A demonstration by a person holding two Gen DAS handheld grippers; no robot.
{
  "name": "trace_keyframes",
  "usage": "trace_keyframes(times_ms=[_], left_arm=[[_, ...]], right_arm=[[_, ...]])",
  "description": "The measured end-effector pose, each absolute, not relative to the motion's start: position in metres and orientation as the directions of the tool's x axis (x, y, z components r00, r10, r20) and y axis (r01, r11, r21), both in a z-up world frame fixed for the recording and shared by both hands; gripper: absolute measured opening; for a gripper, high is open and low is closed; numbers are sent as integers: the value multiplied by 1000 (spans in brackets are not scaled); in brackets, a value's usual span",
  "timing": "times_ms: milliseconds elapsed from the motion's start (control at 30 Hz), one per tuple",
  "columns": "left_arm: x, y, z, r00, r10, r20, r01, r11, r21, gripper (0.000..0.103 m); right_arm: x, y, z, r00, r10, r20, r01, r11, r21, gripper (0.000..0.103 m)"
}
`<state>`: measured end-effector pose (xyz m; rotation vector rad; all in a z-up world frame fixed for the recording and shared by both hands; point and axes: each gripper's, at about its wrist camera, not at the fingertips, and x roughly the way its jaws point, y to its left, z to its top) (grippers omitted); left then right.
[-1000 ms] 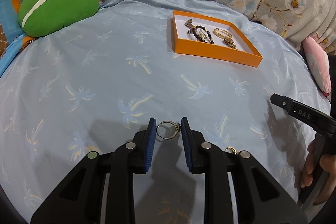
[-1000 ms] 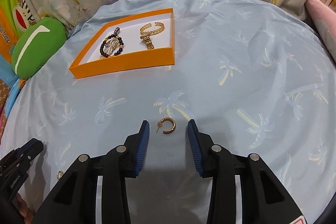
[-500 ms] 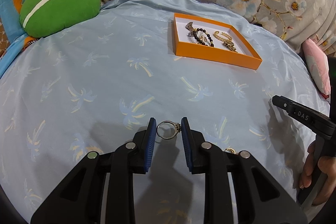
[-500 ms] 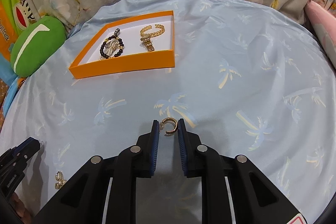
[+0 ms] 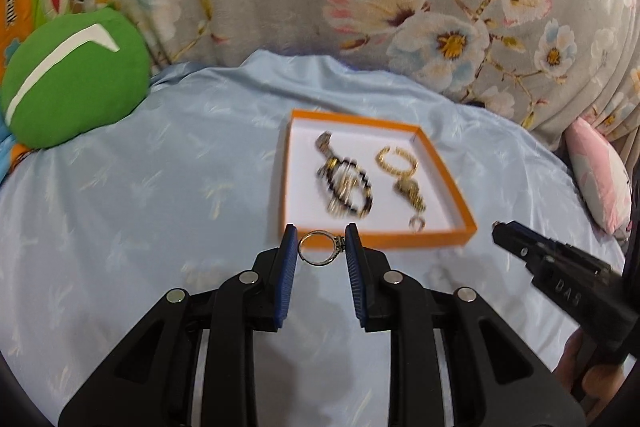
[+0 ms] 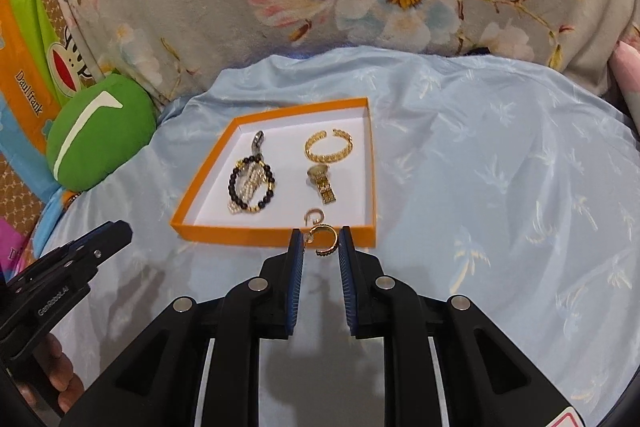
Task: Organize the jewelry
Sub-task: 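Carry the ring and earring into the orange box and open both tools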
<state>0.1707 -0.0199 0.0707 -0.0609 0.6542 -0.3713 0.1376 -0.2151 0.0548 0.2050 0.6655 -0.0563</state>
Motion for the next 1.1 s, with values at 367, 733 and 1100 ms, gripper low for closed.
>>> trace_keyframes(times_ms=[367,733,1100], left_arm=[[246,-73,50,718,-366,-592,339,927,-163,24],[256,-81,36,711,-356,-606,349,927,-136,24],[260,-85,29,697,-341,-630,345,931,-122,34]], right_arm=[[206,-225,28,767,34,-640,111,977,185,17],[217,-225,14,755,21,-655,114,980,162,17],[218,-223,11,755,12,-656,114,982,150,20]])
